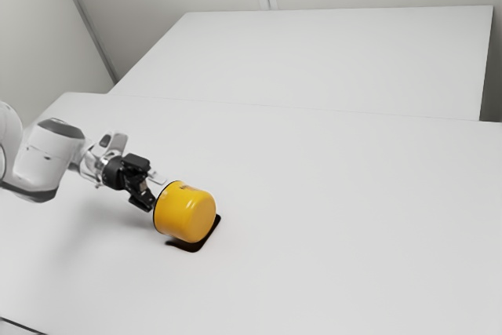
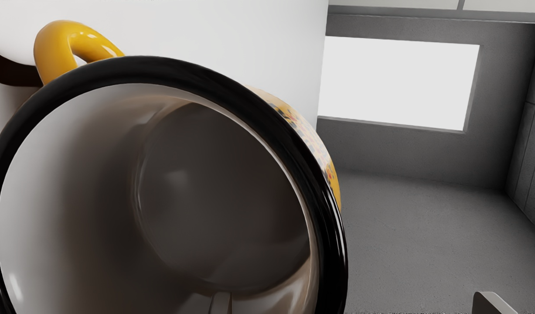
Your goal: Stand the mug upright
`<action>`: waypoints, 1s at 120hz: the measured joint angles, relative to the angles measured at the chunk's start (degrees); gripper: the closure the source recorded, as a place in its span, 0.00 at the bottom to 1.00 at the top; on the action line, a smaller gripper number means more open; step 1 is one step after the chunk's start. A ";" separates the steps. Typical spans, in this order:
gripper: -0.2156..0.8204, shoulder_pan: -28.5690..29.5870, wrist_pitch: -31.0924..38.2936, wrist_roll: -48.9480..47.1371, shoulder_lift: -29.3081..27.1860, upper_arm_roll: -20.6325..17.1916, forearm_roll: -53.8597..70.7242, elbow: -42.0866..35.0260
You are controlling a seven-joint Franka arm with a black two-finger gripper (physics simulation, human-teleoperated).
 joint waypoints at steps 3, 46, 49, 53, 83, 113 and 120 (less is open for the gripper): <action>0.21 -0.07 -0.03 0.38 0.13 -0.02 -0.20 -0.04; 0.79 -0.45 0.23 4.44 1.11 -0.49 -1.42 -0.13; 0.81 -0.46 0.26 4.63 1.08 -0.50 -1.45 -0.11; 0.84 -0.46 0.31 4.89 1.03 -0.51 -1.47 -0.09; 0.92 -1.27 1.25 6.37 -3.74 -0.51 -0.93 0.45; 0.93 -2.90 8.69 3.19 -11.20 -4.88 13.18 7.50; 0.94 -3.52 11.78 1.29 -12.35 -6.63 19.03 8.52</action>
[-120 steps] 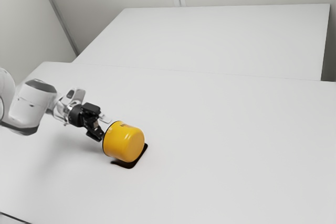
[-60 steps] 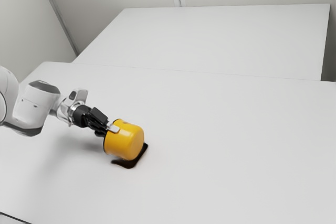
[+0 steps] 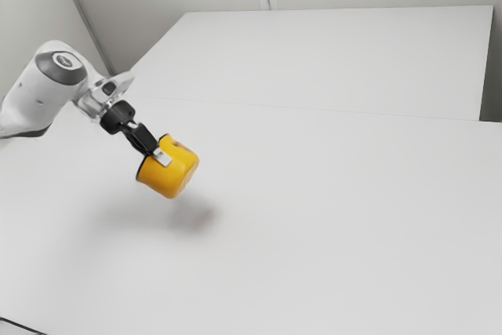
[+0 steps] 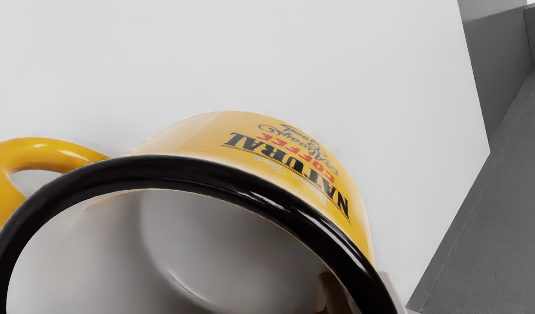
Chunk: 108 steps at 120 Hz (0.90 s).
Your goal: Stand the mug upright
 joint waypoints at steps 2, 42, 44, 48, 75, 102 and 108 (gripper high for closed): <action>0.94 -0.06 0.94 -0.65 -0.45 -0.58 1.89 0.14; 0.95 -2.55 18.50 -16.05 -1.46 -9.05 32.29 0.12; 0.95 -2.69 19.21 -16.77 -1.39 -9.23 33.15 -0.02; 0.95 -2.81 20.57 -18.24 -1.31 -9.64 34.99 -0.39; 0.95 -2.12 29.44 -27.64 -3.10 -11.12 44.24 -8.57; 0.95 -0.68 36.26 -35.10 -2.50 -11.80 46.58 -15.38; 0.94 -0.60 37.31 -36.52 -2.17 -11.76 46.69 -16.49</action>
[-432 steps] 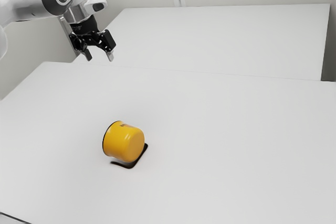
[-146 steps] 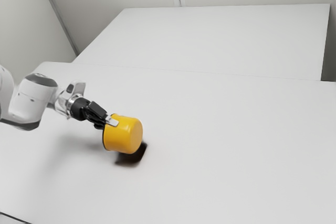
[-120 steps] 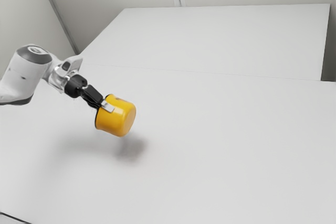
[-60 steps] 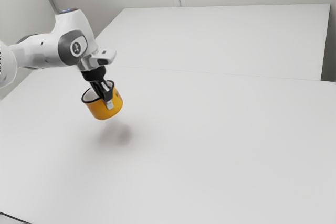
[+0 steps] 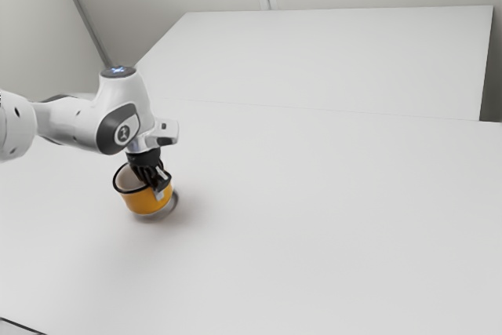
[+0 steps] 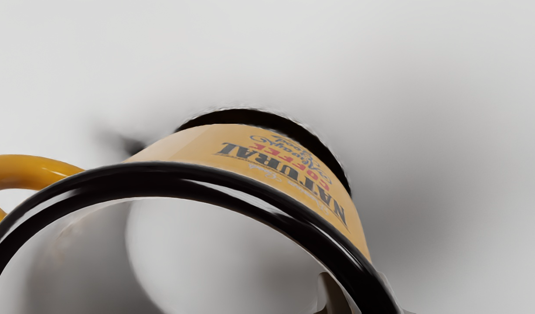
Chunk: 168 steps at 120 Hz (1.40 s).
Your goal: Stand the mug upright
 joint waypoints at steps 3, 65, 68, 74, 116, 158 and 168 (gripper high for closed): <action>0.93 0.02 0.43 -0.65 0.28 0.02 0.02 -0.27; 0.31 -1.52 2.07 -8.11 -1.95 -0.13 -1.17 0.52; 0.30 -1.48 1.52 -8.31 -2.26 -0.19 -1.31 1.46; 0.28 -1.04 -0.04 -8.69 -2.55 -0.68 -1.96 4.02; 0.22 -2.23 -20.26 -10.67 3.06 -0.77 -8.38 34.12; 0.21 -3.43 -31.08 -11.76 2.76 -0.67 -8.58 41.91; 0.21 -3.32 -32.00 -11.91 2.73 -0.67 -8.53 41.94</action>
